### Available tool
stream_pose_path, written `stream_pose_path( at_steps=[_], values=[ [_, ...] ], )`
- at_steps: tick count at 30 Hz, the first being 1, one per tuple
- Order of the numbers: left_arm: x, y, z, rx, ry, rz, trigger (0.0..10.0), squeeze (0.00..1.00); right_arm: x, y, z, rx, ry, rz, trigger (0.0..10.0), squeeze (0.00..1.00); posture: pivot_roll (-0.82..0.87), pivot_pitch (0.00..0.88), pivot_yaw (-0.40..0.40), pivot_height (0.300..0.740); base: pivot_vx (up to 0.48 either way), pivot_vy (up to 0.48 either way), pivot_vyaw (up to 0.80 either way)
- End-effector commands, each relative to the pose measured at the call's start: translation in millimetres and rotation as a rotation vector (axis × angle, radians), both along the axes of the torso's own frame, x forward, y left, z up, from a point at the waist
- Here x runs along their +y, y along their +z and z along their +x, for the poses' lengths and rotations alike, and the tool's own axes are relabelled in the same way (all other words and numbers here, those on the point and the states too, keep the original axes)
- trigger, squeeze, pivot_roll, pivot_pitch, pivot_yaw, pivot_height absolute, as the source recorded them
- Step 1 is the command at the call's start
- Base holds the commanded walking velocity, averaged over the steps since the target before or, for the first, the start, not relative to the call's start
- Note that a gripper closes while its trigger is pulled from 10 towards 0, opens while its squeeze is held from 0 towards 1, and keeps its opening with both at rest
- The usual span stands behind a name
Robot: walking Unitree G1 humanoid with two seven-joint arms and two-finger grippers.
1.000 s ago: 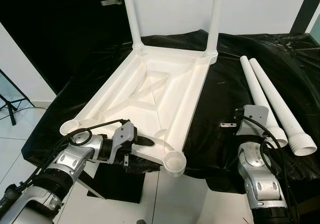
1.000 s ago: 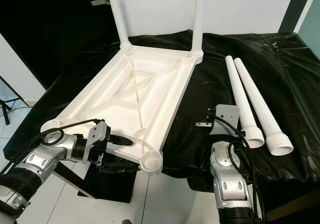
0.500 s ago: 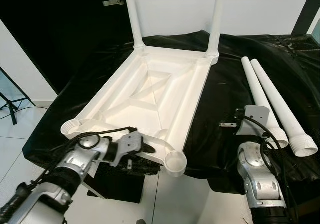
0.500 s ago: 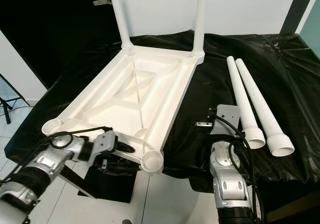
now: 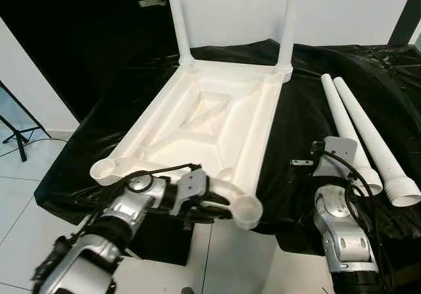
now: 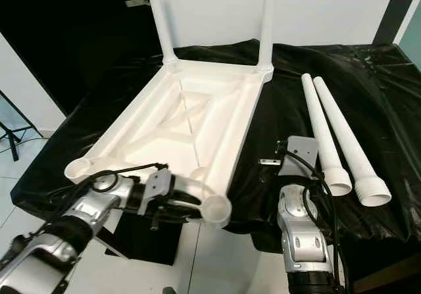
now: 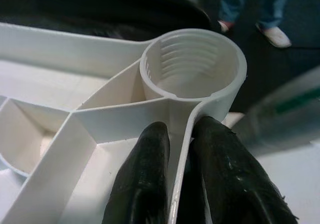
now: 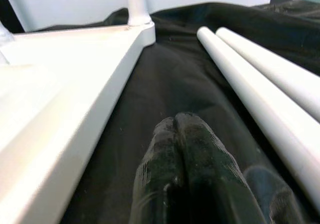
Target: Building children table
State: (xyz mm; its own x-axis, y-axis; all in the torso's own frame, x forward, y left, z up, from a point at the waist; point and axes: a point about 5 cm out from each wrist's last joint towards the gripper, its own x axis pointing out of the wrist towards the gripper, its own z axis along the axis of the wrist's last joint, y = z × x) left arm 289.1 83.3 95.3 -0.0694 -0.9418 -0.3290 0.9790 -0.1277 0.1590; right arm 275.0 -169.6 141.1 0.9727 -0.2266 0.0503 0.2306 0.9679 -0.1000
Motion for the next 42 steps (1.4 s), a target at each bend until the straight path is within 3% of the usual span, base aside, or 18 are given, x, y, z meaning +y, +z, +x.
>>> stream_pose_path(
  at_steps=[1,4,5,6,9,11,12,15,21,26,27,28,29,30,36,37,42],
  values=[
    [-3.1,8.3,8.7,-0.050,0.103,-0.078,0.8,0.00,2.8,5.6,1.1,-0.013,0.010,0.010,10.0,0.00,-0.17,0.000,0.084,0.740,0.000,0.000,0.00],
    [-6.0,8.9,8.9,-0.047,0.102,-0.088,0.9,0.00,3.3,8.3,1.2,-0.021,0.011,0.010,10.0,0.00,-0.17,0.000,0.085,0.740,0.000,0.000,0.00],
    [-12.9,9.5,10.2,-0.047,0.106,-0.099,2.9,0.00,4.9,17.7,2.0,-0.051,0.018,0.006,10.0,0.00,-0.18,0.000,0.089,0.740,0.000,0.000,0.00],
    [-20.3,10.0,11.1,-0.048,0.108,-0.110,3.2,0.00,6.3,28.2,2.8,-0.086,0.023,0.007,10.0,0.00,-0.18,0.000,0.089,0.740,0.000,0.000,0.00],
    [-25.9,10.3,11.4,-0.048,0.109,-0.117,3.3,0.00,7.4,36.4,3.2,-0.113,0.026,0.009,10.0,0.00,-0.18,0.000,0.089,0.740,0.000,0.000,0.00],
    [-41.1,9.6,9.5,-0.040,0.097,-0.132,3.6,0.00,10.6,56.5,5.3,-0.174,0.036,0.013,10.0,0.00,-0.19,0.000,0.091,0.740,0.000,0.000,0.00],
    [-41.1,9.6,9.5,-0.040,0.097,-0.132,3.6,0.00,10.6,56.5,5.3,-0.174,0.036,0.013,10.0,0.00,-0.19,0.000,0.091,0.740,0.000,0.000,0.00],
    [-60.6,7.8,4.5,-0.029,0.070,-0.151,3.2,0.00,14.8,73.2,5.2,-0.225,0.053,0.009,10.0,0.00,-0.19,0.000,0.091,0.740,0.000,0.000,0.00],
    [-78.8,10.3,1.2,-0.017,0.068,-0.187,3.3,0.00,15.4,75.0,4.5,-0.229,0.058,0.005,10.0,0.00,-0.19,0.000,0.092,0.740,0.000,0.000,0.00],
    [-89.4,7.2,-2.1,-0.011,0.077,-0.190,3.7,0.00,14.6,63.4,3.3,-0.188,0.049,0.006,10.0,0.00,-0.19,0.000,0.094,0.740,0.000,0.000,0.00],
    [-92.0,4.9,-3.0,-0.005,0.098,-0.192,4.2,0.00,13.6,56.8,2.5,-0.165,0.042,0.009,10.0,0.00,-0.19,0.000,0.096,0.740,0.000,0.000,0.00],
    [-93.3,1.8,-3.8,0.003,0.122,-0.190,6.5,0.00,12.6,51.4,1.6,-0.146,0.034,0.011,10.0,0.00,-0.19,0.000,0.096,0.740,0.000,0.000,0.00],
    [-94.2,-0.5,-4.3,0.006,0.139,-0.186,6.5,0.00,11.9,48.4,0.9,-0.133,0.028,0.012,10.0,0.00,-0.19,0.000,0.096,0.740,0.000,0.000,0.00],
    [-94.4,-2.0,-4.5,0.009,0.151,-0.184,9.8,0.00,11.7,47.3,0.6,-0.127,0.026,0.013,10.0,0.00,-0.19,0.000,0.097,0.740,0.000,0.000,0.00],
    [-93.1,-8.6,-4.4,0.035,0.202,-0.173,10.0,0.00,10.9,46.8,0.8,-0.120,0.022,0.013,10.0,0.00,-0.18,0.000,0.097,0.740,0.000,0.000,0.00],
    [-91.6,-10.6,-5.0,0.060,0.214,-0.182,10.0,1.00,10.4,46.4,1.5,-0.118,0.021,0.012,10.0,0.00,-0.18,0.000,0.097,0.740,0.000,0.000,0.00],
    [-89.1,-11.7,-5.5,0.076,0.232,-0.206,10.0,1.00,10.1,45.9,2.6,-0.116,0.020,0.012,10.0,0.00,-0.17,0.000,0.096,0.740,0.000,0.000,0.00]
  ],
)
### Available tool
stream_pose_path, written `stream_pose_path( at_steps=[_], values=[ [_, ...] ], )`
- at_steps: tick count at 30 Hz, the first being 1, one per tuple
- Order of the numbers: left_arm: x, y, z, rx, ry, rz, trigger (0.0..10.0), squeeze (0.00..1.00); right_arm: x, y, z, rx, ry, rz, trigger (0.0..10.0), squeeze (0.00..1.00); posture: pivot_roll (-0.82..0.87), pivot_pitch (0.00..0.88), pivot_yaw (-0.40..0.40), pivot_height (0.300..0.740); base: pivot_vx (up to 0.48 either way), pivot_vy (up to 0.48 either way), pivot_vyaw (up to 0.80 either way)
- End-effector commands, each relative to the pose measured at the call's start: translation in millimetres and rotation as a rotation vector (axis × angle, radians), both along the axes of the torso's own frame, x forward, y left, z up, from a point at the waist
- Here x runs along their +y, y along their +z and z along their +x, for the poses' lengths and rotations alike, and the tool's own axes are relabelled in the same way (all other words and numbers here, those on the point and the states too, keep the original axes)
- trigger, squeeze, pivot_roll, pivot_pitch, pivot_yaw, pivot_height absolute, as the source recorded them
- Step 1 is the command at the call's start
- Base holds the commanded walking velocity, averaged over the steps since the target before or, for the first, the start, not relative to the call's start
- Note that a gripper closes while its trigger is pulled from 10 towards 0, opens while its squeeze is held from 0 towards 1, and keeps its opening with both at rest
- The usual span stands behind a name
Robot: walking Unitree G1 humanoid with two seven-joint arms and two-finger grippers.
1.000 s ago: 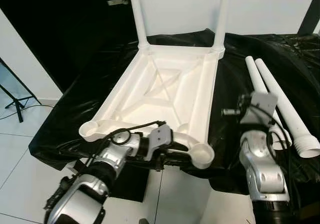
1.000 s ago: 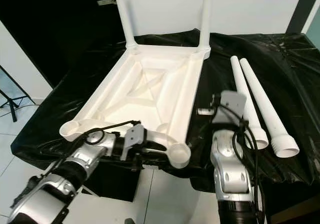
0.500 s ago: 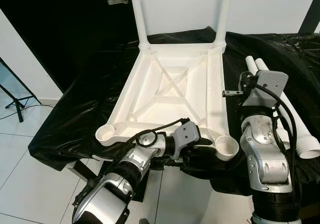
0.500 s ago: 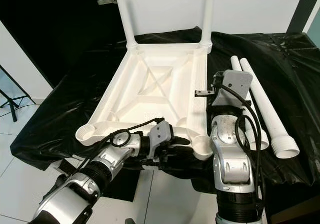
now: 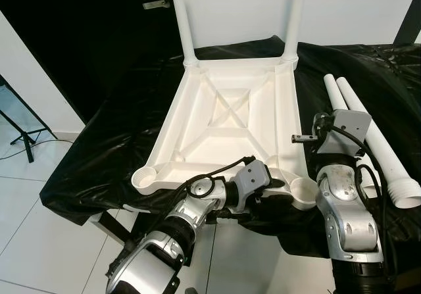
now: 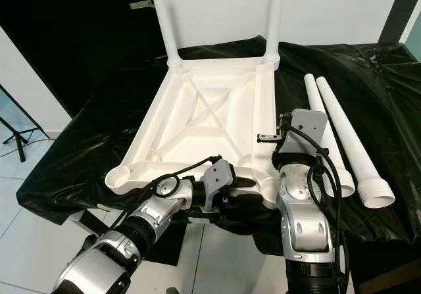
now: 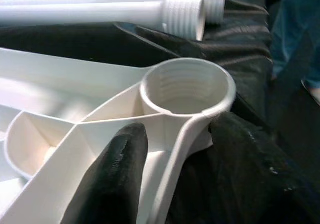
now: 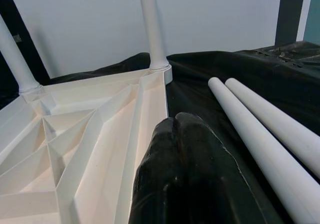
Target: Building children table
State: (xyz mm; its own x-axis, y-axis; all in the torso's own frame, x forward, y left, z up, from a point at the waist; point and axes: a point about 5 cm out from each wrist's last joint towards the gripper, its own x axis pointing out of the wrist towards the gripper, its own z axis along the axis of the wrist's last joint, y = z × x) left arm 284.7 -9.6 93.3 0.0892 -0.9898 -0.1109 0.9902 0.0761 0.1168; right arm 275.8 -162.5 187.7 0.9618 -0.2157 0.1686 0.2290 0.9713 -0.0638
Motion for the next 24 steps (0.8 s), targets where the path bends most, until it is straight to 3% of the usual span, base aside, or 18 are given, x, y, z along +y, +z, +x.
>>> stream_pose_path(
  at_steps=[1,2,3,4,5,7,10,11,13,15,16,18,19,20,21,22,23,24],
  values=[
    [3.8,-9.7,-1.1,0.036,0.054,0.017,10.0,1.00,3.0,-0.7,1.8,0.008,0.008,0.003,10.0,0.00,-0.17,0.000,0.096,0.740,0.000,0.000,0.00],
    [3.8,-9.7,-1.1,0.036,0.054,0.017,10.0,1.00,3.0,-0.7,1.8,0.008,0.008,0.003,10.0,0.00,-0.17,0.000,0.096,0.740,0.000,0.000,0.00],
    [9.1,1.0,2.9,0.025,0.080,-0.072,10.0,0.00,3.6,-1.4,2.3,0.009,0.010,0.003,10.0,0.00,-0.17,0.000,0.094,0.740,0.000,0.000,0.00],
    [13.1,8.2,5.9,0.034,0.086,-0.125,10.0,0.00,3.6,-1.7,2.3,0.010,0.010,0.003,10.0,0.00,-0.17,0.000,0.093,0.740,0.000,0.000,0.00],
    [13.1,8.2,5.9,0.034,0.086,-0.125,10.0,0.00,3.6,-1.7,2.3,0.010,0.010,0.003,10.0,0.00,-0.17,0.000,0.093,0.740,0.000,0.000,0.00],
    [21.4,22.2,10.2,0.072,0.068,-0.231,10.0,0.00,3.3,-2.2,2.1,0.012,0.010,0.003,10.0,0.00,-0.17,0.000,0.091,0.740,0.000,0.000,0.00],
    [24.2,26.5,10.8,0.087,0.054,-0.263,10.0,0.00,3.2,-2.4,2.1,0.012,0.010,0.002,10.0,0.00,-0.17,0.000,0.091,0.740,0.000,0.000,0.00],
    [29.6,32.8,11.0,0.124,0.022,-0.310,10.0,0.00,2.9,-2.7,2.2,0.013,0.009,0.001,10.0,0.00,-0.17,0.000,0.090,0.740,0.000,0.000,0.00],
    [29.6,32.8,11.0,0.124,0.022,-0.310,10.0,0.00,2.9,-2.7,2.2,0.013,0.009,0.001,10.0,0.00,-0.17,0.000,0.090,0.740,0.000,0.000,0.00],
    [41.5,41.2,10.7,0.219,-0.028,-0.383,10.0,0.00,1.9,-4.2,2.5,0.018,0.006,-0.002,10.0,0.00,-0.17,0.000,0.090,0.740,0.000,0.000,0.00],
    [41.5,41.2,10.7,0.219,-0.028,-0.383,10.0,0.00,1.9,-4.2,2.5,0.018,0.006,-0.002,10.0,0.00,-0.17,0.000,0.090,0.740,0.000,0.000,0.00],
    [46.1,42.1,15.9,0.249,0.020,-0.413,10.0,0.00,-0.1,-5.1,2.8,0.023,-0.004,-0.006,10.0,0.00,-0.17,0.000,0.089,0.740,0.000,0.000,0.00],
    [49.4,39.2,26.2,0.273,0.131,-0.418,10.0,0.00,-4.1,-5.4,3.5,0.028,-0.022,-0.006,10.0,0.00,-0.17,0.000,0.088,0.740,0.000,0.000,0.00],
    [49.4,39.2,26.2,0.273,0.131,-0.418,10.0,0.00,-4.1,-5.4,3.5,0.028,-0.022,-0.006,10.0,0.00,-0.17,0.000,0.088,0.740,0.000,0.000,0.00],
    [53.6,31.9,39.7,0.269,0.304,-0.380,10.0,0.00,-12.2,-5.0,5.1,0.043,-0.052,0.003,10.0,0.11,-0.17,0.000,0.086,0.740,0.000,0.000,0.00],
    [53.6,31.9,39.7,0.269,0.304,-0.380,10.0,0.00,-12.2,-5.0,5.1,0.043,-0.052,0.003,10.0,0.11,-0.17,0.000,0.086,0.740,0.000,0.000,0.00],
    [56.9,26.5,48.9,0.257,0.441,-0.344,10.0,0.00,-22.1,-4.4,6.9,0.060,-0.083,0.018,10.0,1.00,-0.17,0.000,0.081,0.740,0.000,0.000,0.00],
    [56.9,26.5,48.9,0.257,0.441,-0.344,10.0,0.00,-22.1,-4.4,6.9,0.060,-0.083,0.018,10.0,1.00,-0.17,0.000,0.081,0.740,0.000,0.000,0.00]
  ],
)
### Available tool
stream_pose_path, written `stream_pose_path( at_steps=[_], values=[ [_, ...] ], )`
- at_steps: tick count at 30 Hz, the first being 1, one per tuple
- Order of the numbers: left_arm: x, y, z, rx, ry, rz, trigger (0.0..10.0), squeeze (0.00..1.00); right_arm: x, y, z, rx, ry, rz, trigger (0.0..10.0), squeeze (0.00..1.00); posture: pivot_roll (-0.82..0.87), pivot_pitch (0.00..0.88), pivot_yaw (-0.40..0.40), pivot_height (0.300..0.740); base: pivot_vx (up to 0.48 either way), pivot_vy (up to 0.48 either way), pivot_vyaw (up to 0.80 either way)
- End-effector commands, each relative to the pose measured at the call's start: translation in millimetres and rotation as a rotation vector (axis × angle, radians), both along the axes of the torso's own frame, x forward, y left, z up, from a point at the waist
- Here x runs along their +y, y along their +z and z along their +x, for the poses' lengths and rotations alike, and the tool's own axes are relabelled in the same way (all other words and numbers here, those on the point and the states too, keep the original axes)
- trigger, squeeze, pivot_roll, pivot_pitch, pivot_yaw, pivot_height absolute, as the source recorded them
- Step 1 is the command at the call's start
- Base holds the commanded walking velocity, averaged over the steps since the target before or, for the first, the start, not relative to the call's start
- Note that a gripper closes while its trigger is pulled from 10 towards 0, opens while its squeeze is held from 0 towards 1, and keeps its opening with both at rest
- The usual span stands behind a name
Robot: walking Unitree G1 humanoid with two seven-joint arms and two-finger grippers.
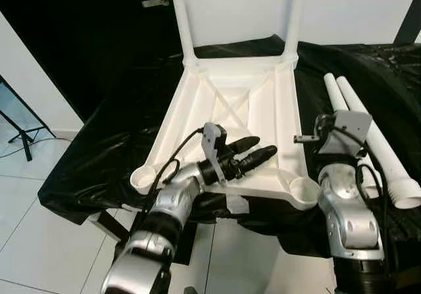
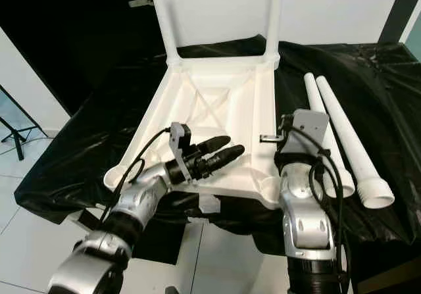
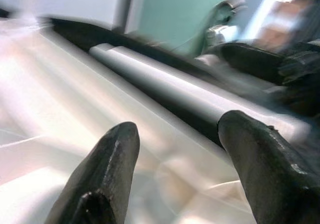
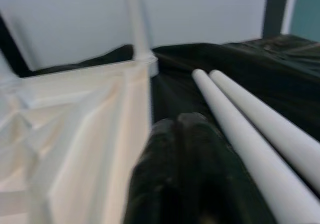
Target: Building children table
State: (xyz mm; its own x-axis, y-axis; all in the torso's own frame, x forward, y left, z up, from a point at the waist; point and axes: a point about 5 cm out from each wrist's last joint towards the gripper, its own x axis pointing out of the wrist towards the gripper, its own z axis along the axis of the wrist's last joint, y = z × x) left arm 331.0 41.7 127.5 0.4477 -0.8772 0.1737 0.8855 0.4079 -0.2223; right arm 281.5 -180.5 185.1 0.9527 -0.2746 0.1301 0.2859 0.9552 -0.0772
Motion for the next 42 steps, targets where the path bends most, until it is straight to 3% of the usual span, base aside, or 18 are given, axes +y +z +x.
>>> stream_pose_path(
  at_steps=[1,4,8,15,16,25,28,42],
  values=[
    [6.8,-10.0,7.0,0.024,0.136,0.062,10.0,0.00,-12.0,-1.1,2.8,0.035,-0.042,0.037,10.0,1.00,-0.17,0.000,0.078,0.740,0.000,0.000,0.00],
    [5.3,-10.4,7.5,0.024,0.156,0.071,10.0,0.00,-21.0,-0.5,4.4,0.065,-0.066,0.042,10.0,1.00,-0.17,0.000,0.076,0.740,0.000,0.000,0.00],
    [-2.0,-12.0,2.8,0.040,0.151,0.087,10.0,0.00,-51.0,-3.6,4.5,0.175,-0.150,0.053,10.0,1.00,-0.18,0.000,0.072,0.740,0.000,0.000,0.00],
    [-3.3,-14.3,2.0,0.066,0.150,0.101,10.0,0.00,-60.8,-19.4,4.4,0.284,-0.141,0.085,10.0,1.00,-0.18,0.000,0.072,0.740,0.000,0.000,0.00],
    [-4.8,-12.9,2.2,0.061,0.143,0.084,10.0,0.00,-60.6,-24.5,5.2,0.319,-0.112,0.094,10.0,0.00,-0.18,0.000,0.073,0.740,0.000,0.000,0.00],
    [-11.2,-12.3,1.6,0.036,0.146,0.083,10.0,0.00,-68.2,-32.1,8.6,0.416,-0.067,0.117,10.0,0.00,-0.17,0.000,0.070,0.740,0.000,0.000,0.00],
    [-12.8,-13.0,-0.1,0.026,0.146,0.104,10.0,0.00,-72.1,-45.2,8.3,0.516,-0.064,0.147,10.0,0.00,-0.17,0.000,0.065,0.740,0.000,0.000,0.00],
    [-15.6,-18.5,-2.2,0.014,0.149,0.152,10.0,0.00,-68.0,-63.8,-1.6,0.656,-0.049,0.256,10.0,0.00,-0.17,0.000,0.064,0.740,0.000,0.000,0.00]
  ],
)
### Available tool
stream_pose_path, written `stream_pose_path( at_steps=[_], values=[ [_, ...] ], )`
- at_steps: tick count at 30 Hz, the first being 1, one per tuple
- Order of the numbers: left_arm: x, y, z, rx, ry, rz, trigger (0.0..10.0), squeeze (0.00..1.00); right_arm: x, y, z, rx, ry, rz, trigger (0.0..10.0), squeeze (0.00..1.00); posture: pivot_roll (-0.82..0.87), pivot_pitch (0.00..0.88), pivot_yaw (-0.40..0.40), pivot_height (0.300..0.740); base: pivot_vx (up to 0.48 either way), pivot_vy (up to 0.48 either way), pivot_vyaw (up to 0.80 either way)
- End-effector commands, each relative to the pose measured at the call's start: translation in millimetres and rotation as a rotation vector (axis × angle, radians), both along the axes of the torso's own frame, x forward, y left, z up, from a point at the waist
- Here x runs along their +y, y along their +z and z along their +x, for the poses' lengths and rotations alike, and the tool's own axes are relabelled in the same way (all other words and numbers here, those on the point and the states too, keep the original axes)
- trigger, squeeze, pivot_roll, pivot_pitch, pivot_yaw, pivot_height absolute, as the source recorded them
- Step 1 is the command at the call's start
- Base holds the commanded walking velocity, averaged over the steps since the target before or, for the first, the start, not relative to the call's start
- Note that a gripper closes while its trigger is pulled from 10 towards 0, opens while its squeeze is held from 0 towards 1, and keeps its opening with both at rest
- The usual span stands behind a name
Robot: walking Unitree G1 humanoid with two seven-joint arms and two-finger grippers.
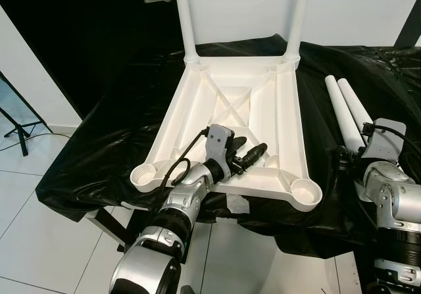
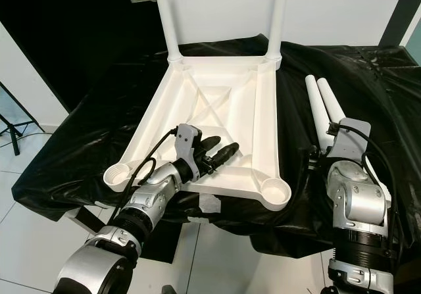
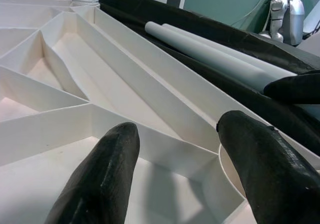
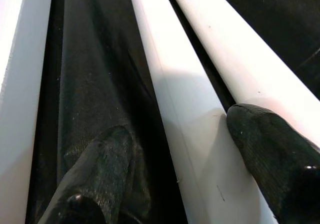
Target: Building children table
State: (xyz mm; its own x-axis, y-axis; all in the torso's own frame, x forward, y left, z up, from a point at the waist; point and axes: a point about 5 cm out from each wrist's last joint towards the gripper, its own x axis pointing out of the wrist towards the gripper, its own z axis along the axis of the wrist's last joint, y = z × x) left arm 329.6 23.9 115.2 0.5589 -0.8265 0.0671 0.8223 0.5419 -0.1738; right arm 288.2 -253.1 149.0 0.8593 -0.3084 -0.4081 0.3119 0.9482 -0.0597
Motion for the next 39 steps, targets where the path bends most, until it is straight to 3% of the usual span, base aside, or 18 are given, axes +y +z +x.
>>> stream_pose_path(
  at_steps=[1,7,20,28,32,39],
  values=[
    [2.2,-6.2,-0.8,0.006,0.020,0.033,10.0,0.00,4.5,-27.7,-8.3,0.133,0.006,0.081,10.0,0.00,-0.17,0.000,0.064,0.740,0.000,0.000,0.00],
    [0.7,-5.8,0.8,0.006,0.028,0.043,10.0,0.00,10.6,-37.2,-15.5,0.197,-0.006,0.150,10.0,0.00,-0.18,0.000,0.064,0.740,0.000,0.000,0.00],
    [-2.8,-7.8,-0.3,0.003,0.025,0.064,10.0,0.00,8.2,-56.4,-19.2,0.272,-0.084,0.160,10.0,0.00,-0.18,0.000,0.062,0.740,0.000,0.000,0.00],
    [-3.8,-8.2,-0.5,0.003,0.023,0.068,10.0,0.00,17.3,-71.7,-19.5,0.323,-0.085,0.213,10.0,0.00,-0.17,0.000,0.061,0.740,0.000,0.000,0.00],
    [-4.6,-11.5,-2.4,-0.003,0.016,0.098,10.0,0.00,27.6,-100.4,-29.3,0.418,-0.093,0.242,10.0,0.00,-0.17,0.000,0.063,0.740,0.000,0.000,0.00],
    [-6.9,-12.9,-4.5,-0.010,0.004,0.110,10.0,0.00,38.1,-103.0,-25.3,0.417,-0.086,0.241,10.0,0.00,-0.17,0.000,0.068,0.740,0.000,0.000,0.00]
  ],
)
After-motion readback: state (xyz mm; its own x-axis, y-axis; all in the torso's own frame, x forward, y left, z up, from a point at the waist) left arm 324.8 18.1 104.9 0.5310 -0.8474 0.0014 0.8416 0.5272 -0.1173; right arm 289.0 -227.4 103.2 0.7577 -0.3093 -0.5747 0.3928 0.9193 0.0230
